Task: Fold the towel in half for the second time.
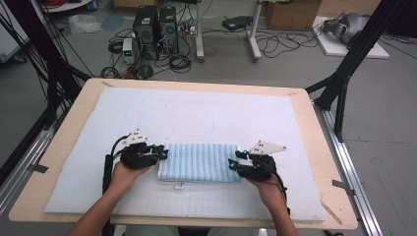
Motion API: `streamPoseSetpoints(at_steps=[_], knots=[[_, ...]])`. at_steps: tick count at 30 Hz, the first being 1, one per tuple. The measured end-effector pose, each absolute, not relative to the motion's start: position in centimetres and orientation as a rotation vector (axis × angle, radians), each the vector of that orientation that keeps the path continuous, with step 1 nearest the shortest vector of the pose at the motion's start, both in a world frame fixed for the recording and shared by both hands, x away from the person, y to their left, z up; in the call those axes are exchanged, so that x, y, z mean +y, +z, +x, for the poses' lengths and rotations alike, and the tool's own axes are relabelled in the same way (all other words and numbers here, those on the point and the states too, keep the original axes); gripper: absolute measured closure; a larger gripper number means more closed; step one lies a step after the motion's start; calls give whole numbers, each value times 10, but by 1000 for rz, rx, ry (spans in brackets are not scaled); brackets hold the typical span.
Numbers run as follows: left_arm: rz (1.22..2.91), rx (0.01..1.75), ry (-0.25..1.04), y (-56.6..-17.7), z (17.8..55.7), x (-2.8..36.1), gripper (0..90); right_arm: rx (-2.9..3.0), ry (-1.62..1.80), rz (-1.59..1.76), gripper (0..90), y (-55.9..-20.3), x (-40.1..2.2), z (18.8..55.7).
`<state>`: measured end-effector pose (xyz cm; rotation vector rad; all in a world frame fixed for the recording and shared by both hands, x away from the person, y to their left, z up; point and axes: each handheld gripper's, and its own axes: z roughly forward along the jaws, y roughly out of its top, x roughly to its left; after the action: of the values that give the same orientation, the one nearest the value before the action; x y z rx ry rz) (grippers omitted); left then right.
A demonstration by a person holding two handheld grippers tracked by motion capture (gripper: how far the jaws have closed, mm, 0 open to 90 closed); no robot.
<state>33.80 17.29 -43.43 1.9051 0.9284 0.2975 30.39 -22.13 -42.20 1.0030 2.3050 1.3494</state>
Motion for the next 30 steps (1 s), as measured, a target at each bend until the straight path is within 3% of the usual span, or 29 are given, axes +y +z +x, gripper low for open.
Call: streamPoseSetpoints(at_steps=[6,12,21,30], knots=[[1920,1015,292,-451,356,168,699,2284,1276,1062,669,-429,-210,333],[1961,1026,376,-451,362,160,768,2334,1113,1099,686,-444,-205,342],[1892,1014,333,-442,356,171,721,2277,1179,1089,588,-435,-212,327],[1809,794,187,-431,317,181,653,2310,1263,1010,437,-430,-223,304]])
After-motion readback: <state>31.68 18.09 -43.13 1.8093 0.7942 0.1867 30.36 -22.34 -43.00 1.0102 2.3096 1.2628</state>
